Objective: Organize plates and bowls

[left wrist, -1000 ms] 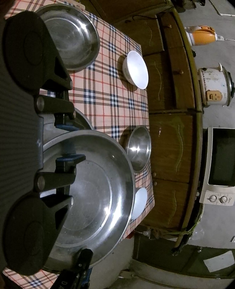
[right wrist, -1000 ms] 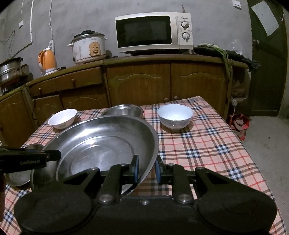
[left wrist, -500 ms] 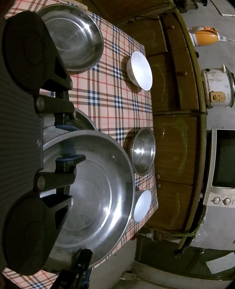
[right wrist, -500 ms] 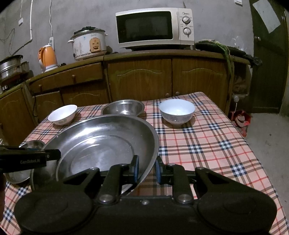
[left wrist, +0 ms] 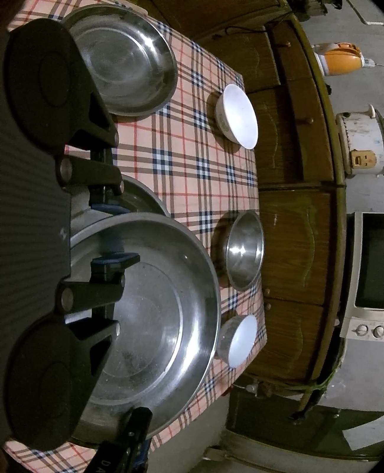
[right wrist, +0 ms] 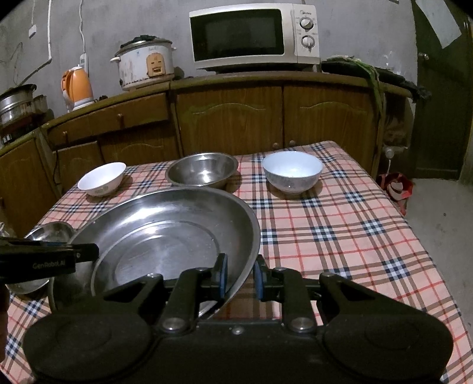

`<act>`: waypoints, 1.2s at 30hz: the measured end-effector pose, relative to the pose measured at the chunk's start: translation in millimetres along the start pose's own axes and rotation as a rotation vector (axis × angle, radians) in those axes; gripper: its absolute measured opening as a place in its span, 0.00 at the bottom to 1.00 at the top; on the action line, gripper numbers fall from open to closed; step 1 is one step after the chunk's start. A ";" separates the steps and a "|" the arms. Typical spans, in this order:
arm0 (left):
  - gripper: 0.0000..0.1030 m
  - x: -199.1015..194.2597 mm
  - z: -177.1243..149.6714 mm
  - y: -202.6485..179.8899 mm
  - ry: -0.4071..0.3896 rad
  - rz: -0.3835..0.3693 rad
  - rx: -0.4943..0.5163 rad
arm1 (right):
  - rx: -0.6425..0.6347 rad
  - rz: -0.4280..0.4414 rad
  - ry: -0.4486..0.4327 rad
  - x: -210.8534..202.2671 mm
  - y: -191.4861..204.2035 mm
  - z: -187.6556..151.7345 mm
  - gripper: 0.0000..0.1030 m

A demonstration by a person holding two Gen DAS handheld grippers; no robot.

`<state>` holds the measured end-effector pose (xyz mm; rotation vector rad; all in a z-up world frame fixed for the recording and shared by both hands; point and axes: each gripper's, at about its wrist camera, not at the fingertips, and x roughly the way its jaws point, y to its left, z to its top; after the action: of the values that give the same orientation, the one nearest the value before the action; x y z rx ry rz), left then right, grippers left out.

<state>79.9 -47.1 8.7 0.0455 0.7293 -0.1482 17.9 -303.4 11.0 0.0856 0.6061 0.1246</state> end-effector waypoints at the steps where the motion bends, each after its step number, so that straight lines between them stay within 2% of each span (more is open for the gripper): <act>1: 0.26 1.1 -0.8 0.3 0.005 0.000 0.001 | 0.000 0.000 0.005 1.5 -0.1 -0.8 0.24; 21: 0.27 22.8 -18.5 10.9 0.101 0.026 0.008 | 0.004 0.023 0.117 31.3 6.6 -23.3 0.24; 36: 0.27 43.6 -19.3 32.2 0.099 0.071 -0.006 | -0.042 0.034 0.137 65.3 29.4 -26.0 0.24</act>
<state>104.2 -18.7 -35.1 0.0733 0.8262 -0.0763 53.5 -263.9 -43.5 0.0472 0.7388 0.1767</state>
